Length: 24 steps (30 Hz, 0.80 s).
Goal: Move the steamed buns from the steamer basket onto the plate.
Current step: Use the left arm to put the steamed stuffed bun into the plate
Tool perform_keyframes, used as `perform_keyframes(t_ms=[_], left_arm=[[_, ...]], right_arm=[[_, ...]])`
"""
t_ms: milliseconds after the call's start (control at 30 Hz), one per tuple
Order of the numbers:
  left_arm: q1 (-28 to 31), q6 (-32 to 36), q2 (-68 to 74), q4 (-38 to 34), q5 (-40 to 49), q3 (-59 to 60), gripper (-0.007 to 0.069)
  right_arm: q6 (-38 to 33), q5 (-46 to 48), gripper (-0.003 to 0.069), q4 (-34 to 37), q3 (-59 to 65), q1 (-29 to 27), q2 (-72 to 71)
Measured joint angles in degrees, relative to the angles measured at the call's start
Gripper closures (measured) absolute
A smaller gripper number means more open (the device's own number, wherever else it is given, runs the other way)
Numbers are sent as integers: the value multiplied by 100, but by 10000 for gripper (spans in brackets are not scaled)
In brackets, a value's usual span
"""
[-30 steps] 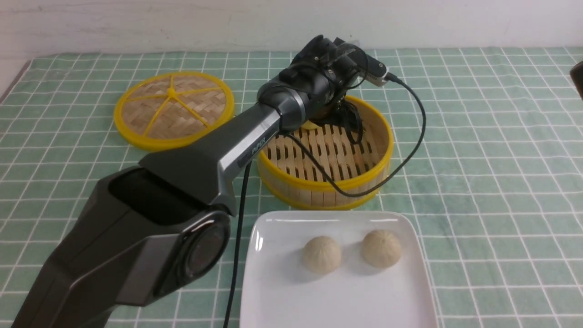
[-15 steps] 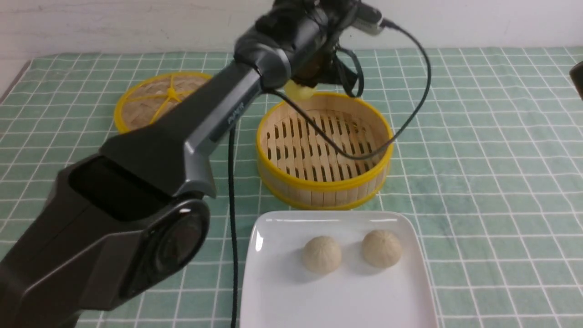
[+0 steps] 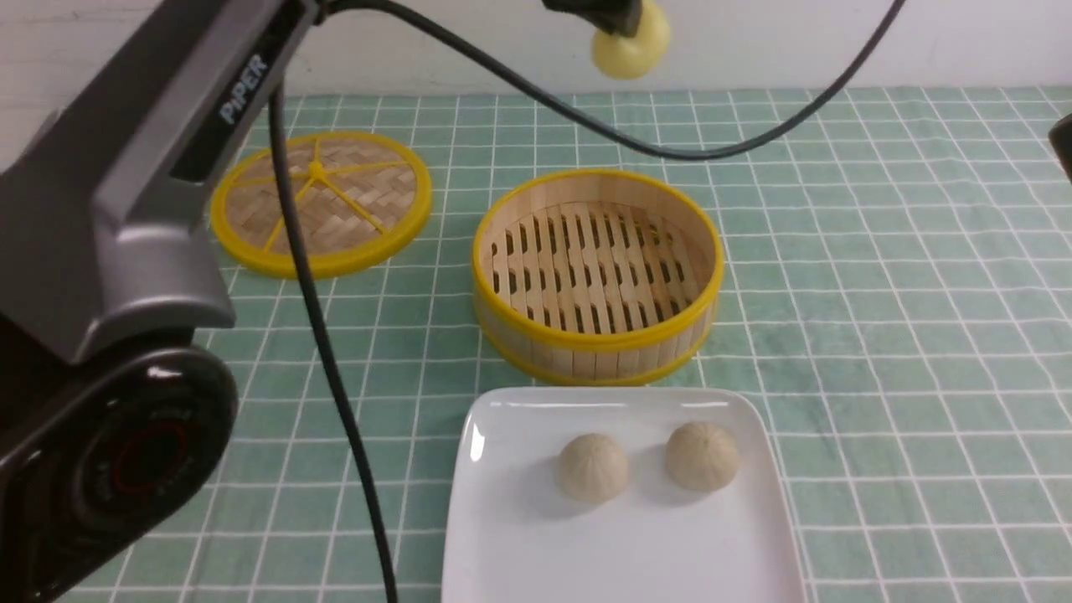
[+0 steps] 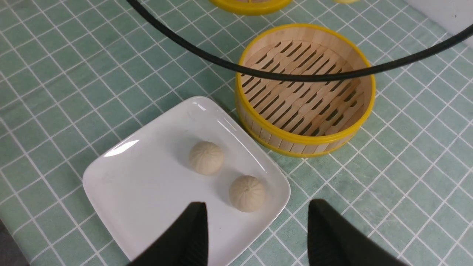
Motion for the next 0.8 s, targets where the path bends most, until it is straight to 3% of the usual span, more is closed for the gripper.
perform_keyframes(t_ms=[167, 433, 800], left_arm=[[-143, 11, -268, -505, 0, 149, 601], [-685, 11, -1065, -177, 4, 1605, 599], [-805, -291, -2613, 486, 4, 5069, 598]], right_arm=[[0, 0, 281, 0, 0, 0, 0], [0, 0, 281, 0, 0, 0, 0], [0, 0, 281, 37, 0, 0, 0]])
